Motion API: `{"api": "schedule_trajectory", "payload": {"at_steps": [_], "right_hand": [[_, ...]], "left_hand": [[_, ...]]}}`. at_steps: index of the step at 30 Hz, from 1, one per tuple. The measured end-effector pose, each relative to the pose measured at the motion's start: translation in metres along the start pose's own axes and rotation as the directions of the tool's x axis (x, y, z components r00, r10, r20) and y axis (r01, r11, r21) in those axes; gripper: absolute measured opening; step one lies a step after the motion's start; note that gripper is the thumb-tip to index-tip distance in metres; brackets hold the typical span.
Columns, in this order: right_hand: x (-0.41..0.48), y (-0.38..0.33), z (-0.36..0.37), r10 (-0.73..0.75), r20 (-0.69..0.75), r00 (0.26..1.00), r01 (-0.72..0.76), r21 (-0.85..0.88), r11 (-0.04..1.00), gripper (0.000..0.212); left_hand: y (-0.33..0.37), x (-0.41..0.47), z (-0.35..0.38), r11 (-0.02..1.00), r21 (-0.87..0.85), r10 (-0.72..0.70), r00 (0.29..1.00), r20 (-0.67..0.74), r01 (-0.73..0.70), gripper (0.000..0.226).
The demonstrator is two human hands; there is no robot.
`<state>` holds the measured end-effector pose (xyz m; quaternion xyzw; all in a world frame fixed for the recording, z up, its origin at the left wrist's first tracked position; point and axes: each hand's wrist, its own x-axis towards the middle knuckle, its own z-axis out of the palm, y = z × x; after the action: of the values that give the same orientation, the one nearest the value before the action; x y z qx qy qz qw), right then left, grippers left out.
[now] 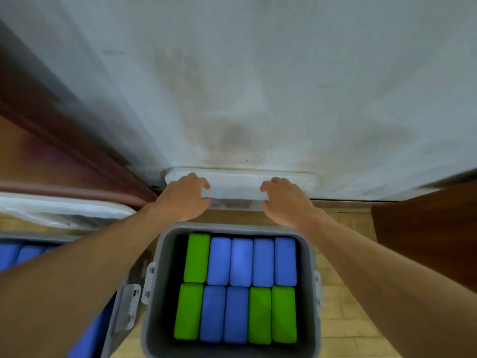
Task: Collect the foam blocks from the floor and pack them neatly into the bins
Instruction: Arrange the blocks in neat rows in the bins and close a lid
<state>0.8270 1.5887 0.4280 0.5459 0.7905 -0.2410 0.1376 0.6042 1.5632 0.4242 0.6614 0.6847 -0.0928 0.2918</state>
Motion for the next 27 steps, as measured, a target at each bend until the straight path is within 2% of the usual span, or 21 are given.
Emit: {"api": "schedule_trajectory", "payload": {"at_steps": [3,5,10,14,16,18,21,24,27], "right_hand": [[0.037,0.022,0.015,0.005,-0.017,1.0,-0.004,0.101,0.995,0.034],[0.058,0.035,0.025,-0.027,0.009,1.0,0.026,0.114,0.993,0.041],[0.1,0.069,0.047,-0.093,0.036,0.995,0.092,0.006,0.996,0.057],[0.119,0.085,0.069,-0.104,-0.003,0.995,0.104,-0.056,0.993,0.057],[0.122,0.087,0.079,-0.113,-0.066,0.991,0.107,-0.087,0.99,0.05],[0.122,0.086,0.089,-0.141,-0.098,0.985,0.128,-0.128,0.983,0.04],[0.111,0.082,0.106,-0.175,-0.048,0.983,0.17,-0.091,0.981,0.029],[0.094,0.078,0.128,-0.204,0.033,0.978,0.206,-0.076,0.976,0.031],[0.084,0.077,0.14,-0.176,0.017,0.984,0.177,-0.057,0.983,0.034]], "left_hand": [[0.008,0.04,0.019,1.0,-0.008,0.002,1.0,0.002,-0.002,0.044],[0.013,0.063,0.036,1.0,-0.021,-0.02,1.0,0.008,0.021,0.05],[0.025,0.114,0.071,0.996,0.042,-0.08,0.996,0.028,0.079,0.065],[0.024,0.134,0.086,0.993,0.035,-0.11,0.993,0.033,0.109,0.07],[0.025,0.136,0.09,0.991,0.041,-0.125,0.992,0.027,0.124,0.065],[0.027,0.131,0.094,0.985,0.135,-0.102,0.994,-0.025,0.104,0.054],[0.021,0.121,0.106,0.962,0.267,-0.046,0.998,-0.042,0.055,0.041],[0.009,0.106,0.127,0.962,0.267,-0.064,0.998,0.022,0.056,0.037],[0.004,0.095,0.138,0.973,0.227,-0.035,0.999,-0.011,0.037,0.035]]}}
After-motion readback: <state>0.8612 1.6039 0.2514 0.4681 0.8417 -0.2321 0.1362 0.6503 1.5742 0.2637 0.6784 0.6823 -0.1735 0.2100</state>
